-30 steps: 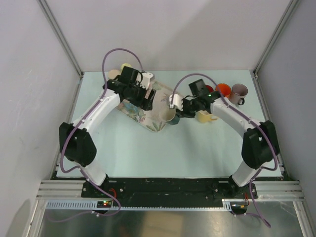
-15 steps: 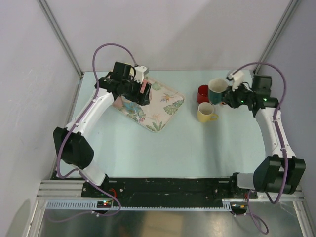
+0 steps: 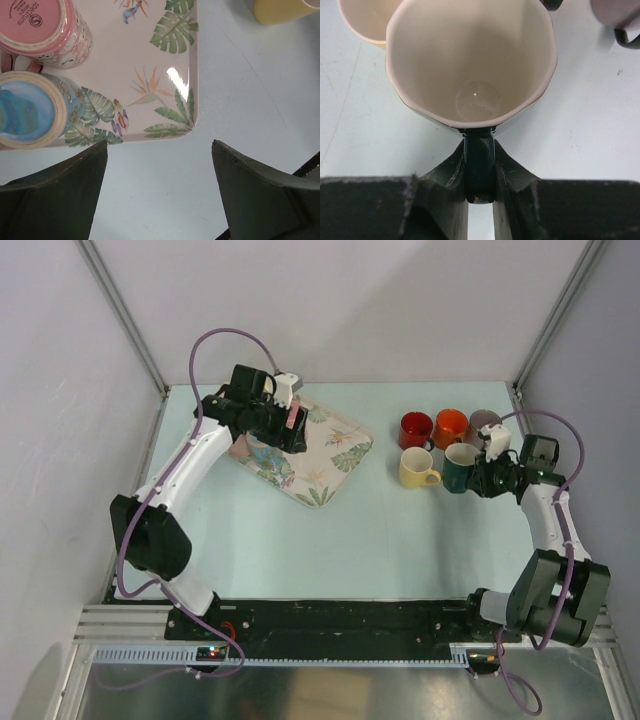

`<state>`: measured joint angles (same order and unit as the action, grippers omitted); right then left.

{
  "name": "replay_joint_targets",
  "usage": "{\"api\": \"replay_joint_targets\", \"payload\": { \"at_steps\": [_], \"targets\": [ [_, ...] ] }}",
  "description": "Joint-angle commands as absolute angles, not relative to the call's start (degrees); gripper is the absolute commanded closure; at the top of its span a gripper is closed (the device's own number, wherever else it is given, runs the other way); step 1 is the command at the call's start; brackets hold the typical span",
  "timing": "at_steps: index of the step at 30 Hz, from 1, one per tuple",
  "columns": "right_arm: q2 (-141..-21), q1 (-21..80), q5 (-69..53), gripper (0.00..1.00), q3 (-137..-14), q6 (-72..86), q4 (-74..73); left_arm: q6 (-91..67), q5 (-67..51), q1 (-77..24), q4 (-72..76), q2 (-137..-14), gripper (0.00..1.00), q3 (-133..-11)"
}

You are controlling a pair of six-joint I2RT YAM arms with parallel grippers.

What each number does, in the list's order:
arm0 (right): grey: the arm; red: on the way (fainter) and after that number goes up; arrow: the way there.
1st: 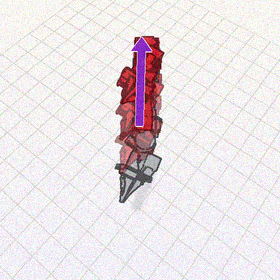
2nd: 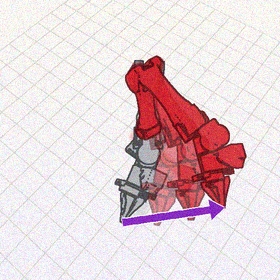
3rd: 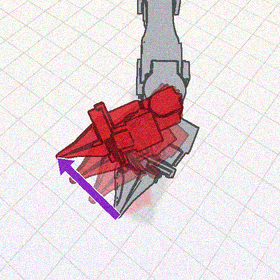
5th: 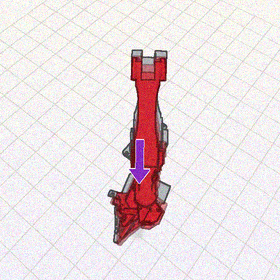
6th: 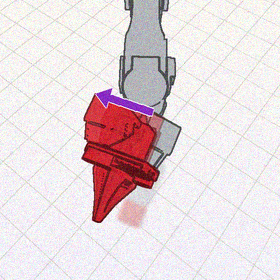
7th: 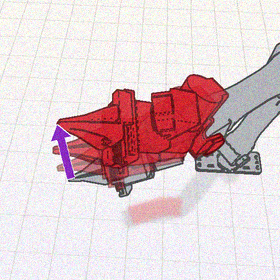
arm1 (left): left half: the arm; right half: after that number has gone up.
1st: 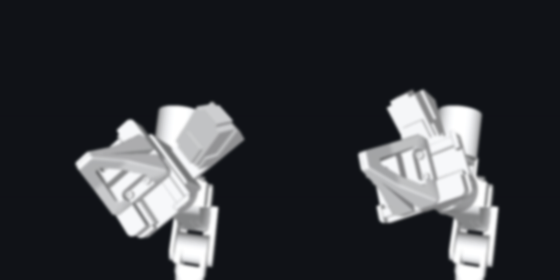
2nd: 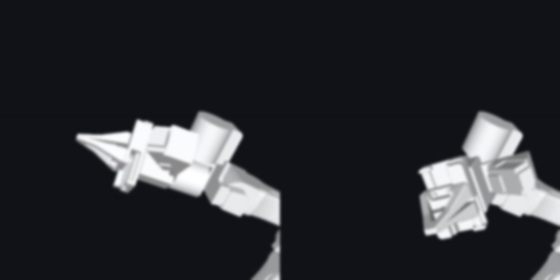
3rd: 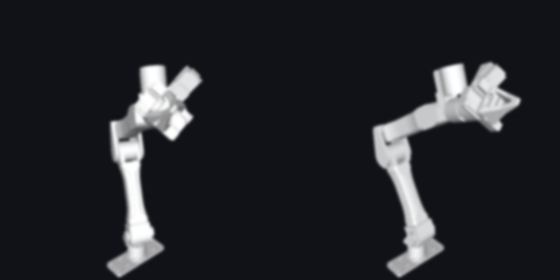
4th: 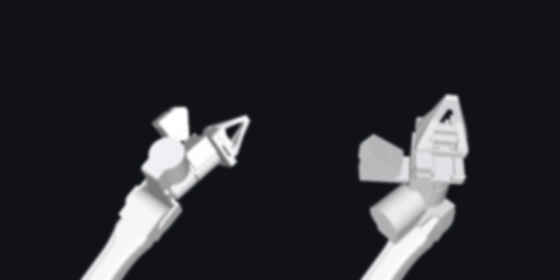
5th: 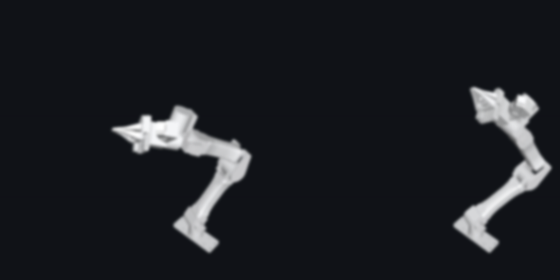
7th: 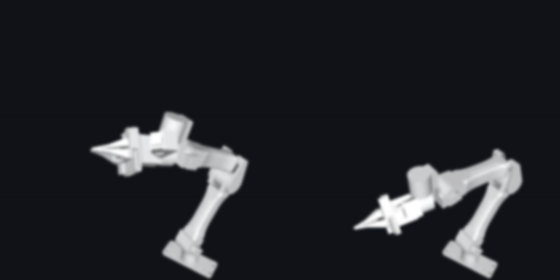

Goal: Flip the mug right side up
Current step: Place the cup at the center of the board.

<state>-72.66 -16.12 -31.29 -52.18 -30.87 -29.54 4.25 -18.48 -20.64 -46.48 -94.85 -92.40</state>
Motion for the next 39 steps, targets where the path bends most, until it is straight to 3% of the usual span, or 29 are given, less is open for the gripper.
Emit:
{"api": "replay_joint_targets", "payload": {
  "at_steps": [1,14,24,32,39],
  "targets": [
    [-73.49,-16.57,-32.01,1.0,-50.98,-30.89,-18.61,2.59,-19.99,-20.56,-46.3,-93.63,0.12,-93.53],
    [-81.3,-16.29,-30.87,1.0,-49.6,-31.53,-8.36,3.0,-18.44,-20.62,-46.4,-91.67,0.12,-91.12],
    [-83.07,-14.53,-32.06,1.0,-48.02,-36.35,-10.55,3.2,-18.31,-20.6,-46.41,-92.08,0.12,-90.87],
    [-83.84,-14.46,-31.6,0.74,-47.3,-37.34,-12.09,2.97,-18.92,-20.57,-46.32,-92.68,0.12,-90.9],
    [-84.24,-14.84,-31.08,0.65,-46.99,-36.32,-12.13,2.68,-19.26,-20.66,-46.28,-93.04,0.12,-90.85]
  ]
}}
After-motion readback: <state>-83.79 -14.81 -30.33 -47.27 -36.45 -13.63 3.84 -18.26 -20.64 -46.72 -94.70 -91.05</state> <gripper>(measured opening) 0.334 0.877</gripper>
